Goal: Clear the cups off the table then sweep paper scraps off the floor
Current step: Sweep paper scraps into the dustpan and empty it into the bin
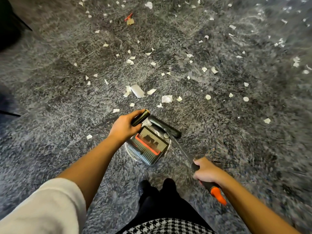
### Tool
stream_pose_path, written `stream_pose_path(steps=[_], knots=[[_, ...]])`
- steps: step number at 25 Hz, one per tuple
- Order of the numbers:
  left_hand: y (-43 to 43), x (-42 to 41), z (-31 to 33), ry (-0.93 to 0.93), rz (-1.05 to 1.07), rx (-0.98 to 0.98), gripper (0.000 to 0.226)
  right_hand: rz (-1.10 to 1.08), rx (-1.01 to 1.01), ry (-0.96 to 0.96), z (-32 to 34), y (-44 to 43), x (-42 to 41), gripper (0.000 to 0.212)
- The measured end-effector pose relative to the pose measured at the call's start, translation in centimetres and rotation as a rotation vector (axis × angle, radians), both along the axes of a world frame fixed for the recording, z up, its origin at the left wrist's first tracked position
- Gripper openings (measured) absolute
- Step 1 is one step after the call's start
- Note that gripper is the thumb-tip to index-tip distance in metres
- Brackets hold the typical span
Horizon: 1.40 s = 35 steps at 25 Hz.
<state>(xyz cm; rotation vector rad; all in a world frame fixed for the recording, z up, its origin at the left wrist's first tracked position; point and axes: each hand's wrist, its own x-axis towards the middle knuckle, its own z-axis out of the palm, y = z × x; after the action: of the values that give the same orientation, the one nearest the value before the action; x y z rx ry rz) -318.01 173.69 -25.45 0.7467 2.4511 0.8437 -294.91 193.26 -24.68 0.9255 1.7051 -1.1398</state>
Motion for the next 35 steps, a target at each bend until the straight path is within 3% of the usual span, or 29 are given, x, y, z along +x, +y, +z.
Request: stream_pose_path(steps=[3, 4, 9, 12, 15, 19, 22, 24, 30, 32, 35], knots=[[-0.1, 0.3, -0.2, -0.012, -0.001, 0.001, 0.056, 0.007, -0.074, 0.004, 1.6, 0.2, 1.1, 0.031], [-0.2, 0.4, -0.3, -0.015, 0.0, 0.004, 0.056, 0.0, -0.072, 0.013, 2.2, 0.5, 1.5, 0.03], [-0.7, 0.9, -0.5, -0.029, 0.007, 0.038, 0.055, -0.067, -0.047, 0.054, 5.3, 2.1, 3.2, 0.054], [-1.8, 1.5, -0.4, -0.129, 0.03, 0.144, 0.056, -0.153, -0.057, 0.09, 5.3, 2.2, 2.7, 0.065], [-4.8, 1.9, -0.3, -0.147, 0.139, 0.201, 0.056, -0.175, -0.04, 0.13, 5.0, 2.2, 0.7, 0.073], [-9.9, 2.3, -0.1, -0.108, 0.317, 0.226, 0.053, -0.08, 0.045, 0.181, 3.8, 1.4, -3.4, 0.071], [-13.3, 2.4, -0.1, -0.062, 0.38, 0.202, 0.052, -0.048, 0.09, 0.211, 2.1, 0.1, -7.1, 0.044], [-15.4, 2.5, -0.4, -0.044, 0.439, 0.178, 0.053, 0.004, 0.122, 0.204, 0.8, -1.1, -8.8, 0.038], [-17.2, 1.7, -0.8, -0.005, 0.422, 0.093, 0.053, 0.31, 0.148, 0.098, -2.0, -6.0, -8.7, 0.072], [-17.1, 1.0, -0.6, -0.006, 0.414, 0.053, 0.055, 0.37, 0.097, 0.088, -1.5, -7.3, -7.8, 0.074], [-17.5, 0.7, -0.6, -0.012, 0.411, 0.026, 0.056, 0.415, 0.013, 0.053, 0.2, -8.0, -7.3, 0.06]])
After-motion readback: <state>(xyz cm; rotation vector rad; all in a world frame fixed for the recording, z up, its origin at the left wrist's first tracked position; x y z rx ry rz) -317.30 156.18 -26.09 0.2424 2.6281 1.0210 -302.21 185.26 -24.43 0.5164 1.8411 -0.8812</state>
